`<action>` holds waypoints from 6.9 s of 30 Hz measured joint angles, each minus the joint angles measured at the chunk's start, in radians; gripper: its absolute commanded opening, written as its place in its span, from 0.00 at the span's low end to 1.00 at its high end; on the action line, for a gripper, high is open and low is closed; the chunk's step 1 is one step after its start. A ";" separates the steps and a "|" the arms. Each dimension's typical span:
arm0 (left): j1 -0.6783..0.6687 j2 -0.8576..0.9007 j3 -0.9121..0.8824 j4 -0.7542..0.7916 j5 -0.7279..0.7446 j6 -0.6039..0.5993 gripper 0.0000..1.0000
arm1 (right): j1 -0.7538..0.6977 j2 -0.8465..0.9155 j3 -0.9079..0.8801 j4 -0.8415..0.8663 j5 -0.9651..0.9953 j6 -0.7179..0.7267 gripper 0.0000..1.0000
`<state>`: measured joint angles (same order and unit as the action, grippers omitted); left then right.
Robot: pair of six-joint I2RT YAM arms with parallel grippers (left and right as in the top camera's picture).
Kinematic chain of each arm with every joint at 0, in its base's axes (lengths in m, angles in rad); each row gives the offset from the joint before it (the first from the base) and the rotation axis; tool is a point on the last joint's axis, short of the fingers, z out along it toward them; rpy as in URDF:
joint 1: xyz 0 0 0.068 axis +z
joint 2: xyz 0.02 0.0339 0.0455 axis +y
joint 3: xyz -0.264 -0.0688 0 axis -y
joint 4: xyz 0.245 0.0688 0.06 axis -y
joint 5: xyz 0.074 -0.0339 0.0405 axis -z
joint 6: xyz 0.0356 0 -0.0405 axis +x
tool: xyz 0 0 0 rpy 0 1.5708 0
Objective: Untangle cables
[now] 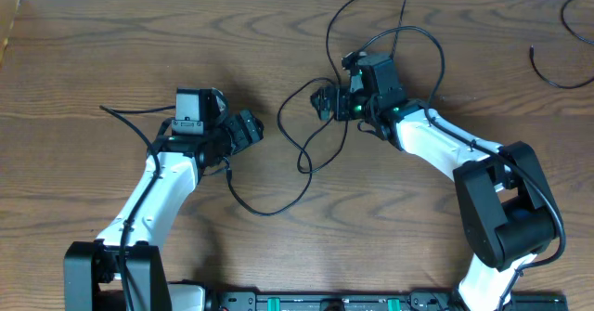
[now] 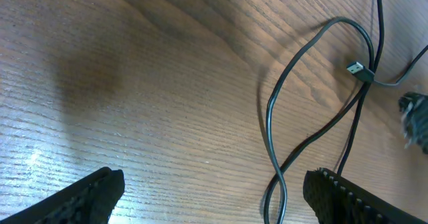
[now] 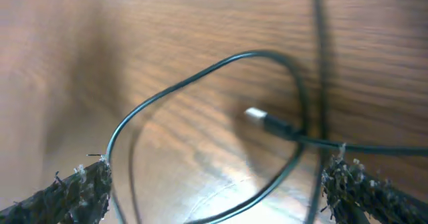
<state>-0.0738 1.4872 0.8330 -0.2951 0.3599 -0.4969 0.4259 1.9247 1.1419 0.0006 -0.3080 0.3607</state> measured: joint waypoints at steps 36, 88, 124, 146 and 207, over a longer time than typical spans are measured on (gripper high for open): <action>0.000 -0.035 0.000 -0.002 -0.025 0.100 0.91 | 0.194 -0.153 0.005 -0.405 0.027 -0.203 0.99; 0.000 -0.441 0.000 -0.017 -0.156 0.447 0.91 | 0.315 0.085 0.061 -0.296 0.342 -0.242 0.40; 0.000 -0.440 0.000 -0.017 -0.156 0.449 0.91 | -0.282 0.137 0.046 -0.035 0.379 -0.122 0.01; 0.000 -0.440 0.000 -0.017 -0.156 0.449 0.91 | -0.581 0.136 0.048 -0.063 0.436 -0.006 0.01; 0.000 -0.440 0.000 -0.018 -0.157 0.449 0.91 | -0.531 -0.470 0.043 -0.418 0.299 0.051 0.99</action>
<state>-0.0738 1.0473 0.8330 -0.3134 0.2031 -0.0475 -0.1051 1.4548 1.1847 -0.4179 -0.0086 0.4122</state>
